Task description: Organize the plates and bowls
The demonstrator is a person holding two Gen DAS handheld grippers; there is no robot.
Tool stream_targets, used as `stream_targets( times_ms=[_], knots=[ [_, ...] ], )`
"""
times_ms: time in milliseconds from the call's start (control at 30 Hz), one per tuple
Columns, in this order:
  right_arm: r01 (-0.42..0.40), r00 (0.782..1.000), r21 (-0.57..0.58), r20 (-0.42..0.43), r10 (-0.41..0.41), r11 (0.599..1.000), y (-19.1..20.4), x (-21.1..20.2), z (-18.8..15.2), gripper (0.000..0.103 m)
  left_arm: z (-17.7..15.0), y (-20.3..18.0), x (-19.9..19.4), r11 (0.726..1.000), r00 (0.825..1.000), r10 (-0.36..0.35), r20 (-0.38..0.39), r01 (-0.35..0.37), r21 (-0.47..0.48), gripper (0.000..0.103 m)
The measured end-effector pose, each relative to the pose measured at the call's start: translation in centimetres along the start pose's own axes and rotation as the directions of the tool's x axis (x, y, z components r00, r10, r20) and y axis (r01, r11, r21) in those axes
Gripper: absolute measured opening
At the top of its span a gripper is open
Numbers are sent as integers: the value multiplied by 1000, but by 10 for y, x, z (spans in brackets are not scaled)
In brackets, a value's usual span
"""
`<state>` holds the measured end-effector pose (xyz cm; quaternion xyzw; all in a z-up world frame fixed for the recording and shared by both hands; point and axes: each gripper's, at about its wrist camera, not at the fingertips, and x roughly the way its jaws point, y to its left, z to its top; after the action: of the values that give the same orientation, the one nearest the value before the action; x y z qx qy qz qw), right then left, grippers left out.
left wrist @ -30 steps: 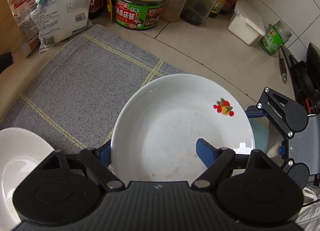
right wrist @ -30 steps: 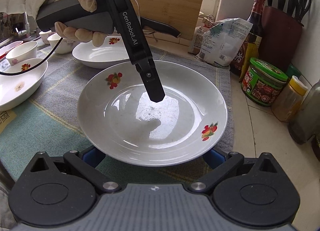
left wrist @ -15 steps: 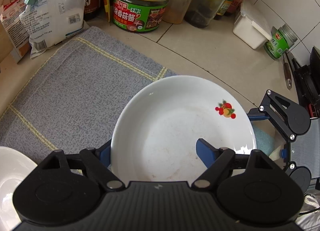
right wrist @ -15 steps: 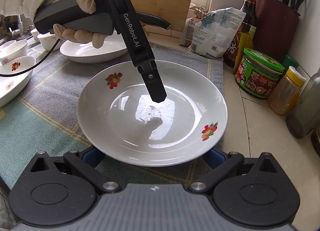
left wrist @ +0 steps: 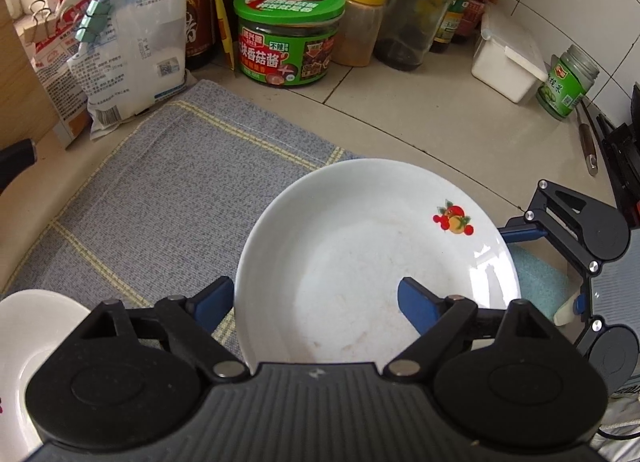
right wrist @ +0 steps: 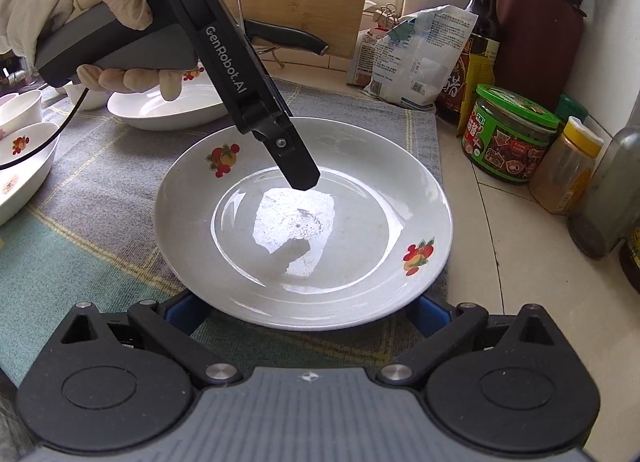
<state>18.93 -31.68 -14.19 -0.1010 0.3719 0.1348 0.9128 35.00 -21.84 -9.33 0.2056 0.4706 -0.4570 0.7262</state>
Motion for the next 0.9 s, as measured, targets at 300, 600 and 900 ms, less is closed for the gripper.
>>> stream_targets(
  times_ms=[300,600,900],
  knots=[
    [42,999,67,-1,-42,997,14,-20,0,103,-37,-24,-59,994,973,108,206,-104,-32,96],
    [104,994,61,-35,-102,993,32,-37,5,103,-104,-53,-103,973,944,105,312,-32,-229,101],
    [49,997,-27,-51,-50,998,68,-42,9,103,-173,-77,-138,901,877,344,337,-206,-382,101]
  ],
)
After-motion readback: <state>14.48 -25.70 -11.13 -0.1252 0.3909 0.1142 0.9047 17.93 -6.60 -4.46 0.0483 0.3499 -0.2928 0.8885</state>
